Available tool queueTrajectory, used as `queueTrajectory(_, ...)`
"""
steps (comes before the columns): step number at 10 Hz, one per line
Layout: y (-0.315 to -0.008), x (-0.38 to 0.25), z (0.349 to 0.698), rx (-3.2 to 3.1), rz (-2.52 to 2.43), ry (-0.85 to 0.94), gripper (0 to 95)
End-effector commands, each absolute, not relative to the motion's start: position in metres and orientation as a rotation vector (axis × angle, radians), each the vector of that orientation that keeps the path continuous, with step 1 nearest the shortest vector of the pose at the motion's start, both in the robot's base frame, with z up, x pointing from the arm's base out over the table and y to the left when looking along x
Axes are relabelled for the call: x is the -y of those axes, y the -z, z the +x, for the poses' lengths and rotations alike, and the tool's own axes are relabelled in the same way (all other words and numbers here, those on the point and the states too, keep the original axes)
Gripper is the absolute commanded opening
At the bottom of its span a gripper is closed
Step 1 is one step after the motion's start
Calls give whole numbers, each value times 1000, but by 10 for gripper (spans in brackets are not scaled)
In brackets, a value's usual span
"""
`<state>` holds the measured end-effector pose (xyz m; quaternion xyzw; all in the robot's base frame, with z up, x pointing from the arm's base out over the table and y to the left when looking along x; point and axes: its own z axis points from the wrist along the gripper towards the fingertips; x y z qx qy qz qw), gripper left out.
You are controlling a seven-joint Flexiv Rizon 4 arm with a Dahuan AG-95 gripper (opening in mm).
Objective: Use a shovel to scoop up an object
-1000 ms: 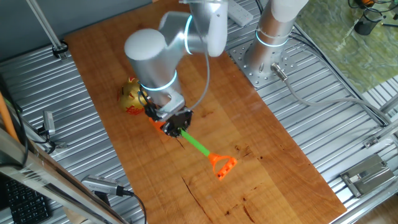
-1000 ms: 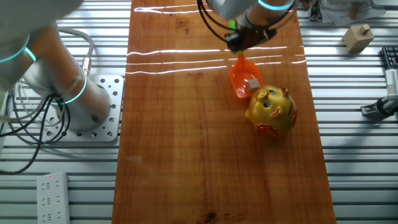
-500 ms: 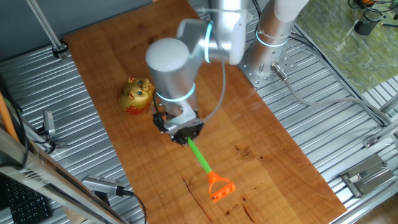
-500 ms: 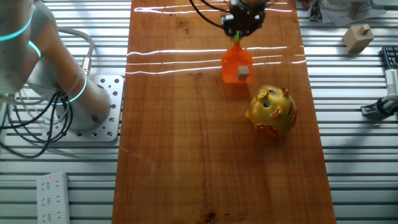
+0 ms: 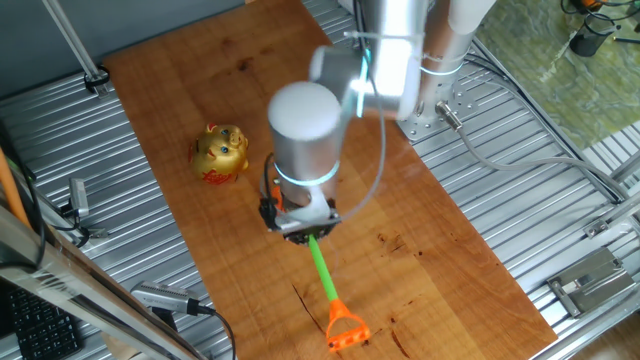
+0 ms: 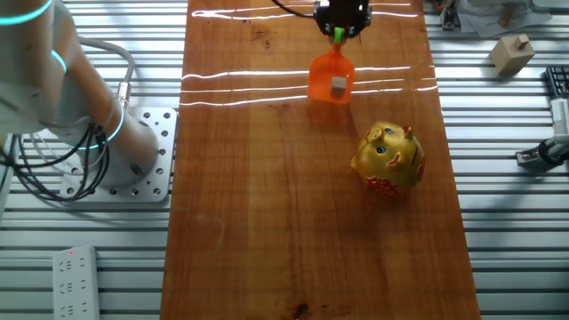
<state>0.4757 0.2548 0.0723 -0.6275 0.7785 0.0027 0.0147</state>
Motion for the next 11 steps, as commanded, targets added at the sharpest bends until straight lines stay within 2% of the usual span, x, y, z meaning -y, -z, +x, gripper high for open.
queueTrajectory(1, -69, -257, 475, -2500, -1893, 42, 0)
queueTrajectory(11, -43, -252, 477, -2535, -1805, 53, 0)
